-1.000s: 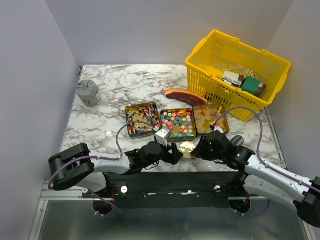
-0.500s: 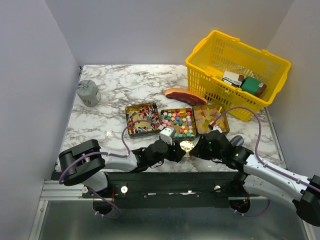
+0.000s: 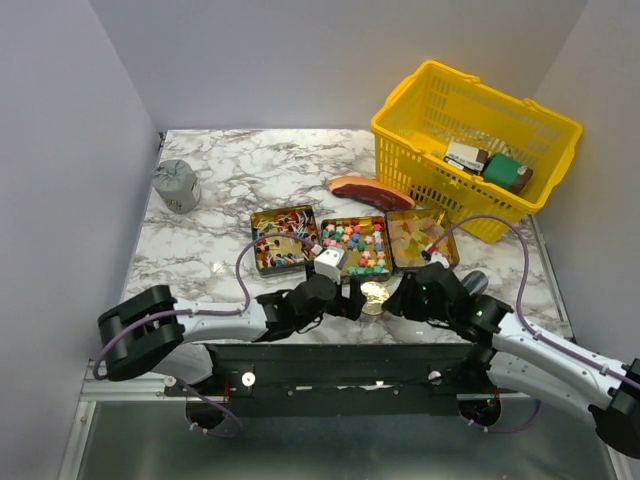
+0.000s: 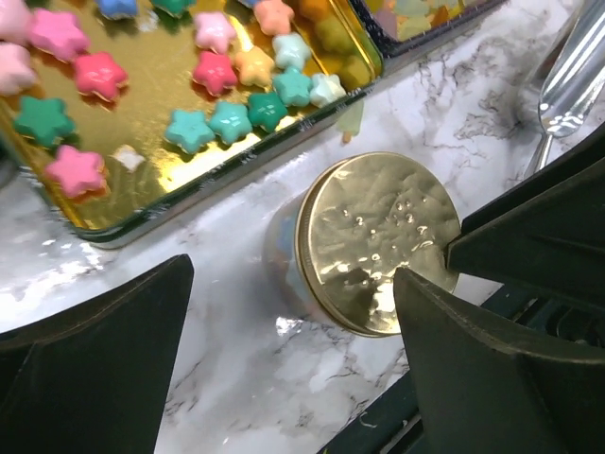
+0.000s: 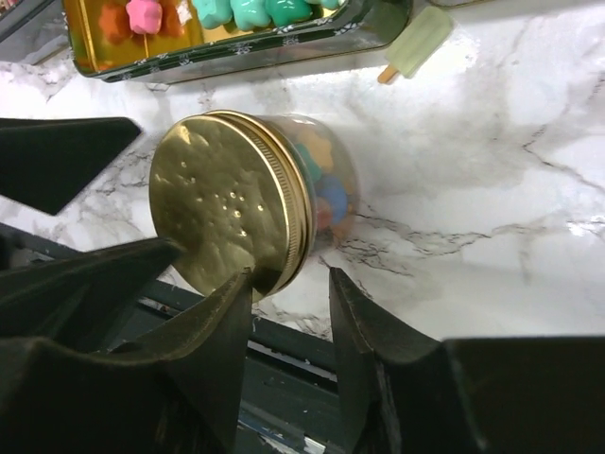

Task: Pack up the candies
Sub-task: Adjust the packing bottle at the center of the board, then reset both arms

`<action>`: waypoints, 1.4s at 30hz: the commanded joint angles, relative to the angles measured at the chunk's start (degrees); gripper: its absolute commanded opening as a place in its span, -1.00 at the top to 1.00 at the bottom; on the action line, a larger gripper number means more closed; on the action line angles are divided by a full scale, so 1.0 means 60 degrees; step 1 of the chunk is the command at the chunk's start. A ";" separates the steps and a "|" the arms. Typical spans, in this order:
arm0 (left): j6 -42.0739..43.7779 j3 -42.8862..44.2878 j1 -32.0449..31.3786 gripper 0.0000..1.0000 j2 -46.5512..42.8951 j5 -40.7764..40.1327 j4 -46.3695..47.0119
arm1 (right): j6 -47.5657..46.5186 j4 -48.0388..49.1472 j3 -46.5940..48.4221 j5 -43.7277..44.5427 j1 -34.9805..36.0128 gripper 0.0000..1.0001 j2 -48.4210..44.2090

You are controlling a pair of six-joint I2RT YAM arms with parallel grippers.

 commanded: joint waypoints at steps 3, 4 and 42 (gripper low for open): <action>0.0707 0.0851 0.0180 -0.97 -0.1867 -0.2041 -0.3046 | -0.0194 -0.1009 0.0652 0.1386 0.0039 -0.27 -0.0580; 0.0678 0.0997 0.0239 -0.97 -0.2260 -0.2203 -0.3400 | -0.0223 -0.1156 0.0754 0.1561 0.0039 -0.38 -0.0639; -0.0304 -0.0158 0.1104 -0.97 -0.6835 -0.4695 -0.7447 | 0.0333 -0.4292 0.1576 0.5475 -0.0049 -1.00 -0.2676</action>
